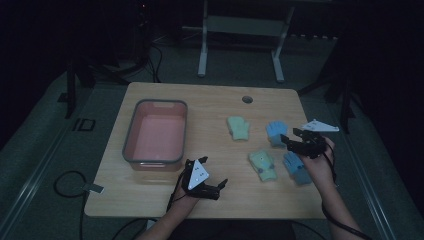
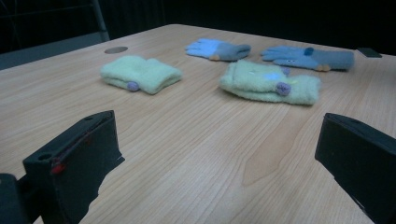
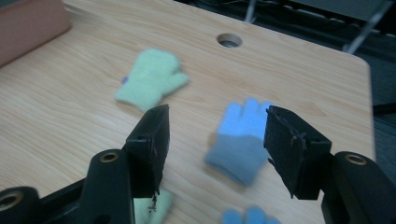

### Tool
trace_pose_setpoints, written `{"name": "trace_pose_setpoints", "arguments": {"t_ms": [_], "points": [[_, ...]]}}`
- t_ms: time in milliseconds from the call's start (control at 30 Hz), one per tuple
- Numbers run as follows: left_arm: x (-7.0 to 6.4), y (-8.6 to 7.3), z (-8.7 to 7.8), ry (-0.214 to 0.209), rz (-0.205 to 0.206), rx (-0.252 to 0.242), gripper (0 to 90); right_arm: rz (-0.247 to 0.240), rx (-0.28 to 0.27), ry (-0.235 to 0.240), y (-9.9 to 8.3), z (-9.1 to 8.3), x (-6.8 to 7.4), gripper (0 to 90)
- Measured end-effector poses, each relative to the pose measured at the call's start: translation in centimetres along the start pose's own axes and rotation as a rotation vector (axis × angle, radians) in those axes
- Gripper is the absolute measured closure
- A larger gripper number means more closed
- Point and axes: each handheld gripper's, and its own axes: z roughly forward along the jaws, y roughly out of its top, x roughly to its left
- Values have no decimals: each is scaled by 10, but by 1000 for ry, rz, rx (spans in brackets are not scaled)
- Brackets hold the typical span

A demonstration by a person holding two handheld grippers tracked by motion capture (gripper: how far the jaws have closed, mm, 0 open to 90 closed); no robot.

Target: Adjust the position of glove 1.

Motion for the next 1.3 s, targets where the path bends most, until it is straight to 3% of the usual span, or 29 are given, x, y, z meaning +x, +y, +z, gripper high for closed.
{"name": "trace_pose_setpoints", "arguments": {"t_ms": [267, 700, 967, 1300], "points": [[0, 0, 0, -1, -2, 0, 0, -26, 24, 35, 13, 23, 10, 372], [0, 0, 0, -2, -3, -1, 0, -71, 55, 107, 35, 67, 26, 428], [0, 0, 0, -4, 0, -1, 0, -47, 109, 179, 42, 101, 32, 470], [0, 0, 0, -7, -1, -2, 0, -63, 162, 181, 44, 147, 43, 501]]}}
